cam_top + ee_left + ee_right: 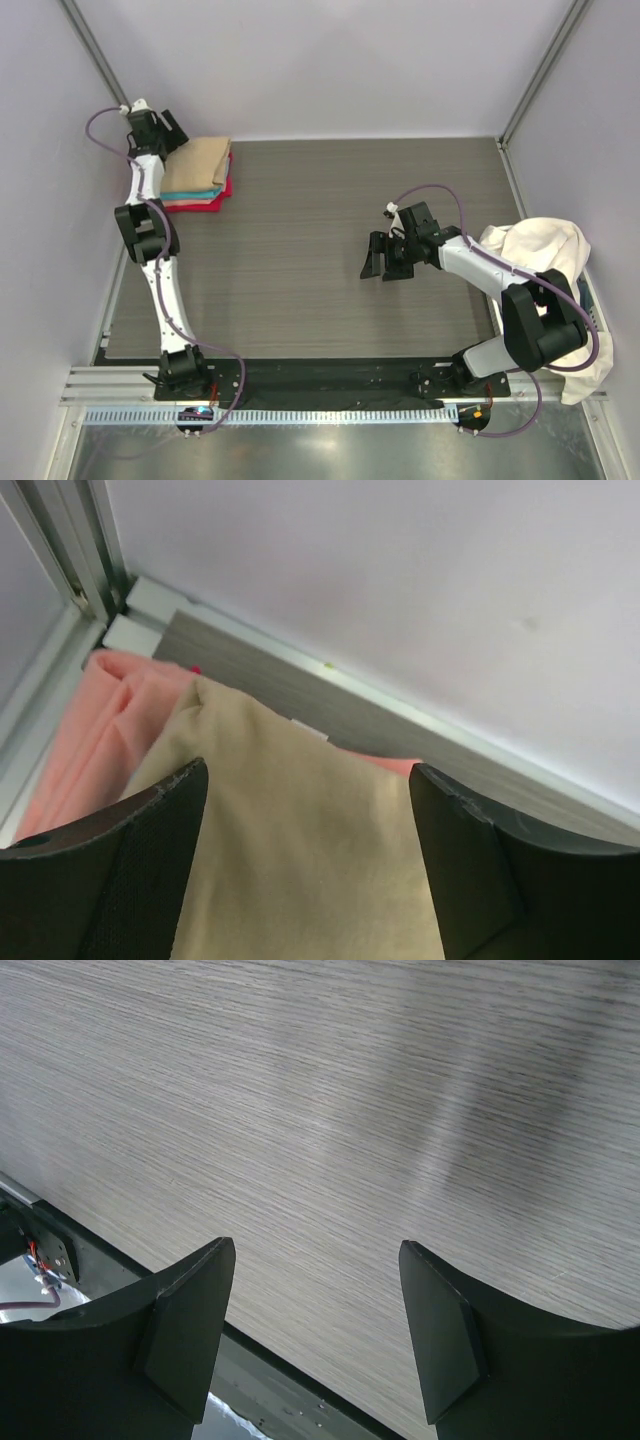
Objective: Fold and stack the t-shirts
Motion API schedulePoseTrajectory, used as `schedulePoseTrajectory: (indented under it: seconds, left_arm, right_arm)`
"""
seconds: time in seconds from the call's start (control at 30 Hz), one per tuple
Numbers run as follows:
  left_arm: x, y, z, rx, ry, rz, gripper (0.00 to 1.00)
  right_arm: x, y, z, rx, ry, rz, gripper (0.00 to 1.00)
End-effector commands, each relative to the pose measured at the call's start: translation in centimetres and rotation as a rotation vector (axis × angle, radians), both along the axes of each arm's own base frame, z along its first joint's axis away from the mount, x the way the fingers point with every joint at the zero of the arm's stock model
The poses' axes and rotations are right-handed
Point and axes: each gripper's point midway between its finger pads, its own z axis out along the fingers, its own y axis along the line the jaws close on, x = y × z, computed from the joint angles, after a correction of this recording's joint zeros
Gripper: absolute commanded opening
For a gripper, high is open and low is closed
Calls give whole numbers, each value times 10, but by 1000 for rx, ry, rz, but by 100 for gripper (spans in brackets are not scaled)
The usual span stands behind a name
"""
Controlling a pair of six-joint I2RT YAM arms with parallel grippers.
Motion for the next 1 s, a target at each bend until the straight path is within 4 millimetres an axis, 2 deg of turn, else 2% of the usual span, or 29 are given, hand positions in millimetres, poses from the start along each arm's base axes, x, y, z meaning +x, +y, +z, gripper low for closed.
schedulePoseTrajectory:
  seconds: [0.0,0.03,0.07,0.1,0.17,0.2,0.27,0.3,0.37,0.4,0.43,0.47,0.5,0.53,0.57,0.6,0.63,0.67,0.7,0.73,0.77,0.8,0.83,0.87,0.93,0.97]
  left_arm:
    - [2,-10,145,118,-250,-4,83]
    - [-2,-15,161,131,-267,-11,84]
    - [-10,-24,192,137,-310,-18,85]
    - [-15,-28,202,128,-318,-17,90]
    - [-25,-37,225,138,-339,-17,91]
    - [-37,-47,246,161,-358,-18,91]
    - [-50,-58,262,179,-362,-31,92]
    - [-62,-71,270,180,-361,-49,92]
    - [-76,-89,275,164,-351,-73,92]
    - [-83,-95,258,146,-307,-81,92]
    - [-102,-103,279,122,-329,-81,92]
    - [-111,-113,277,104,-313,-90,92]
    - [-123,-119,257,79,-256,-98,92]
    - [-144,-127,277,42,-286,-97,93]
    - [-158,-137,280,21,-282,-117,93]
    - [-172,-143,256,-12,-207,-125,95]
    - [-197,-150,274,-30,-228,-131,97]
    - [-211,-163,271,-72,-209,-166,99]
    - [-224,-170,245,-98,-144,-182,100]
    - [-242,-178,235,-120,-105,-195,100]
    - [-267,-190,244,-132,-120,-239,100]
    - [-286,-195,212,-152,-36,-246,100]
    - [-300,-199,202,-161,-15,-254,100]
    - [-326,-202,184,-169,8,-270,100]
    - [-351,-206,167,-172,28,-296,100]
    - [-370,-205,156,-156,24,-297,100]
  right_arm:
    - [8,6,20,27,-60,12,73]
    - [9,6,23,32,-68,13,73]
    - [9,6,25,33,-73,14,73]
    - [10,6,30,37,-89,11,73]
    - [12,7,39,48,-107,6,73]
    - [13,8,43,53,-116,5,73]
    - [15,8,53,67,-137,-7,73]
    - [13,10,56,75,-138,-10,73]
    - [10,13,69,102,-157,-22,73]
    - [8,15,74,110,-169,-19,73]
    - [7,17,79,120,-180,-24,73]
    - [8,15,88,113,-217,-46,73]
    - [7,14,93,117,-227,-55,73]
    - [6,14,100,126,-232,-58,73]
    - [3,13,111,140,-255,-69,73]
    - [2,12,116,147,-265,-80,73]
    - [0,10,121,154,-276,-88,73]
    - [-4,9,133,177,-308,-93,73]
    - [-7,8,139,187,-323,-97,74]
    - [-10,6,141,195,-331,-103,74]
    - [-13,6,145,211,-337,-114,75]
    - [-15,2,155,225,-370,-130,76]
    - [-17,0,153,228,-370,-146,76]
    - [-18,-3,156,232,-381,-161,77]
    - [-20,-5,159,249,-394,-186,77]
    - [-21,-6,159,252,-396,-193,77]
